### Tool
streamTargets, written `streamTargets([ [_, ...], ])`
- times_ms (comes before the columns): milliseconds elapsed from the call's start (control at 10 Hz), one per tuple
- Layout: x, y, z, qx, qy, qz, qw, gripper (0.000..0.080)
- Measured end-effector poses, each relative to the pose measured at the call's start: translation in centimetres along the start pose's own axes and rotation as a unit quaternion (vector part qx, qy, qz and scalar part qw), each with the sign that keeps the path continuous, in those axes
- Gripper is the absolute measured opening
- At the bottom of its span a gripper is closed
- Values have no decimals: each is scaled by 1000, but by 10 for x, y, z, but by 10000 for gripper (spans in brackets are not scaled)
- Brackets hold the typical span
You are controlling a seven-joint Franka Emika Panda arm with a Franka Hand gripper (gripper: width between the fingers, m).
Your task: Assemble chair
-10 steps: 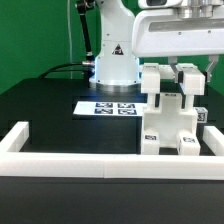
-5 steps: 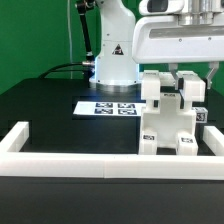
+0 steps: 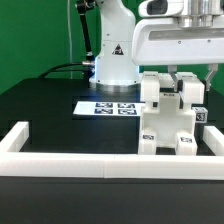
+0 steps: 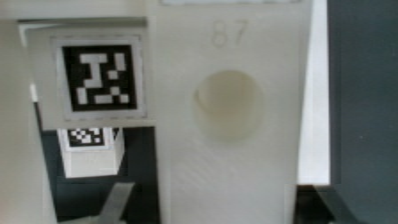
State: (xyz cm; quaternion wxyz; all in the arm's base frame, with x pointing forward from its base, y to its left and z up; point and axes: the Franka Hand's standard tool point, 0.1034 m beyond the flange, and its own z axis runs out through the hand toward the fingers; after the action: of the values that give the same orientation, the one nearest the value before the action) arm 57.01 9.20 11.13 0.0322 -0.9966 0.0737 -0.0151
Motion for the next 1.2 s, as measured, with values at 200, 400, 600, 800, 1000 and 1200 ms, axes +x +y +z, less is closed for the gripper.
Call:
streamTargets([
  [200,-1,0,2,-1,-1,0,1000,291],
  [400,-1,1,2,-1,-2,0,1000,292],
  [600,-1,1,2,-1,-2,0,1000,579],
  [800,-1,1,2,-1,-2,0,1000,635],
  [1000,-1,1,2,-1,-2,0,1000,645],
  [1200,-1,1,2,-1,-2,0,1000,648],
])
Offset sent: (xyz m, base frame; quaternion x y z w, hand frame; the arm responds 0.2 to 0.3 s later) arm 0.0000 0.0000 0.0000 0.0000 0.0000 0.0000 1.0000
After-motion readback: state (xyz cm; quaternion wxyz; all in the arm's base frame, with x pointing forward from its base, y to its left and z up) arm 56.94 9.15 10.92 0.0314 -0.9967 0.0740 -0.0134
